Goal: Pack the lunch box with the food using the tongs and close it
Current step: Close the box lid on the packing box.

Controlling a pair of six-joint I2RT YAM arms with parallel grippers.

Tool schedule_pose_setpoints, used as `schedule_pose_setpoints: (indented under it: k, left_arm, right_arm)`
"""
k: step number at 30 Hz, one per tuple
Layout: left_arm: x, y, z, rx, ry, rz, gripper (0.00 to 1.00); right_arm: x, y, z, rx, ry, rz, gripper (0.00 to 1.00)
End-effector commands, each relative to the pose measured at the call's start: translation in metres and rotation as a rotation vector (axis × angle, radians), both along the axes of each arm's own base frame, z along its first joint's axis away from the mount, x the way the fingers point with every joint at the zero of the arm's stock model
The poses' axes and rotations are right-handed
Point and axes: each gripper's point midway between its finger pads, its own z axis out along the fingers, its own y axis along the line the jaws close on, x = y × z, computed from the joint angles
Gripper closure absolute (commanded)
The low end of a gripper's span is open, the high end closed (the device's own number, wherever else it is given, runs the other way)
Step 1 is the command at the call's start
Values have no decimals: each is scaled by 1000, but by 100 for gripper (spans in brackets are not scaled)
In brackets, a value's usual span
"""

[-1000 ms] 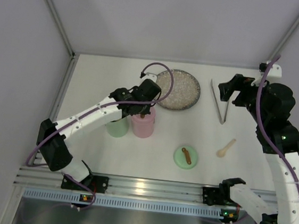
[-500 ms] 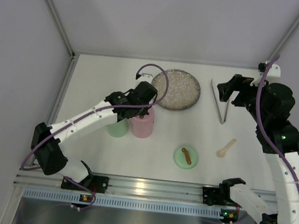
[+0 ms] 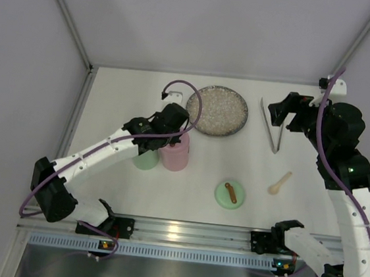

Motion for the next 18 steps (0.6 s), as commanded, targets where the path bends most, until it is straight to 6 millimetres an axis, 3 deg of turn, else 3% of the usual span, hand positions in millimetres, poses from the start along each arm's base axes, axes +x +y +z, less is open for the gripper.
schedule_pose_setpoints:
  k: [1, 18]
  left_arm:
    - [4, -3, 17, -71, -56, 13, 100]
    - [2, -15, -3, -41, 9, -57, 100]
  right_arm:
    - [-3, 5, 12, 1, -37, 26, 11]
    - [-3, 5, 9, -3, -32, 28, 11]
